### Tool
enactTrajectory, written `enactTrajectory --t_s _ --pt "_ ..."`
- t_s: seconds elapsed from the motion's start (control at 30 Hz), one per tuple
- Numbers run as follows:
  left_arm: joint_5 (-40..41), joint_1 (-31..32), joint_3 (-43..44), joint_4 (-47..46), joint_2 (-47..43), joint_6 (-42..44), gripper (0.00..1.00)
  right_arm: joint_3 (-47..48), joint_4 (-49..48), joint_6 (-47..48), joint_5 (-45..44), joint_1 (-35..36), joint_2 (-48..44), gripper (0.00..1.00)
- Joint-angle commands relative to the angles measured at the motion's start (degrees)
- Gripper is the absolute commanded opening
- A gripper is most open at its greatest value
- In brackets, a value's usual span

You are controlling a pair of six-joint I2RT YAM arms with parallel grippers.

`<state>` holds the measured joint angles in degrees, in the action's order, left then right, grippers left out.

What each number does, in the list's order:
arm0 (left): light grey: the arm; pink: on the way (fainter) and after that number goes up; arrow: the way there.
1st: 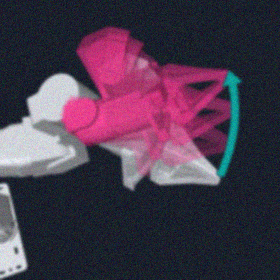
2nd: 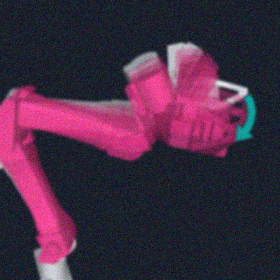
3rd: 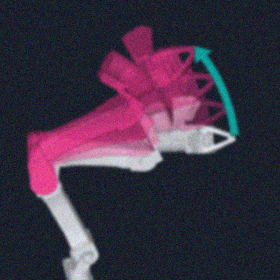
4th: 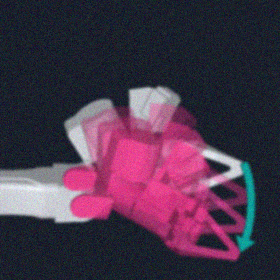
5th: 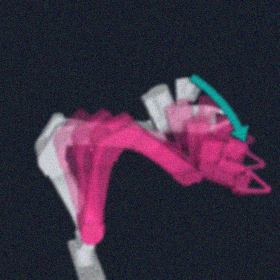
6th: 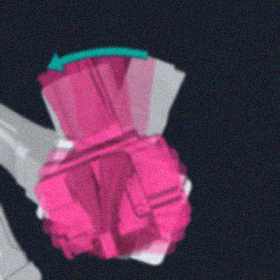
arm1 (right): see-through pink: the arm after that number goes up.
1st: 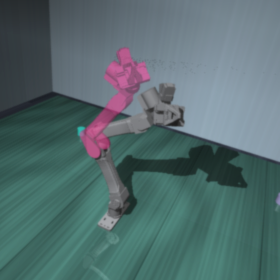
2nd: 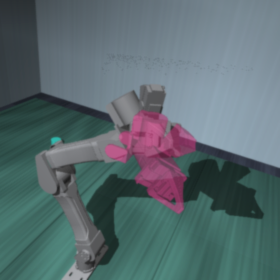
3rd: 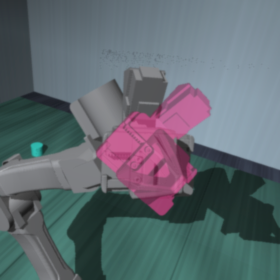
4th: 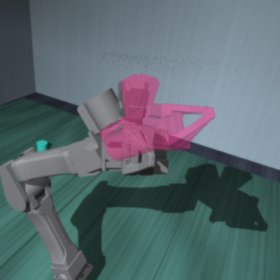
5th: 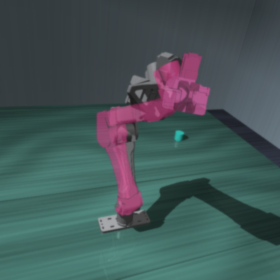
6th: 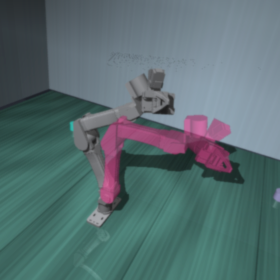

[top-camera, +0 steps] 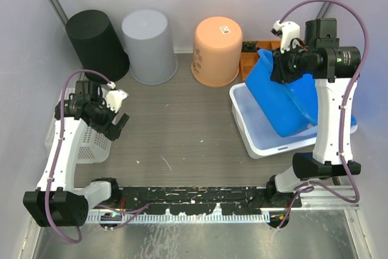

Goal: Turn the large container upside down

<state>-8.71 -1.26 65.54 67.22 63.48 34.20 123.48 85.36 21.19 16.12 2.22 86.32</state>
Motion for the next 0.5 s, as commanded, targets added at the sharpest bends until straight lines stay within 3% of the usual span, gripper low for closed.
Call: enactTrajectory --t_s 0.0,0.13,0.27,0.37,0.47 --pt "-0.1 -0.3 4.7 0.9 0.9 -1.7 0.99 7.0 -1.8 4.4 2.7 0.2 0.1 0.01" --pt "-0.8 -0.3 6.4 1.5 1.2 -2.4 0.99 2.0 -1.9 4.0 4.3 0.2 0.3 0.01" --pt "-0.5 -0.3 7.2 1.7 0.7 -2.6 0.99 3.4 -1.8 3.5 6.6 0.1 0.3 0.01" --pt "-0.5 -0.3 8.1 1.9 0.6 -2.7 0.98 6.9 -1.7 3.4 4.0 0.2 1.7 0.01" --pt "-1.3 -0.3 8.9 2.5 0.8 -3.1 0.99 1.8 -1.8 5.5 0.6 0.2 2.1 0.01"
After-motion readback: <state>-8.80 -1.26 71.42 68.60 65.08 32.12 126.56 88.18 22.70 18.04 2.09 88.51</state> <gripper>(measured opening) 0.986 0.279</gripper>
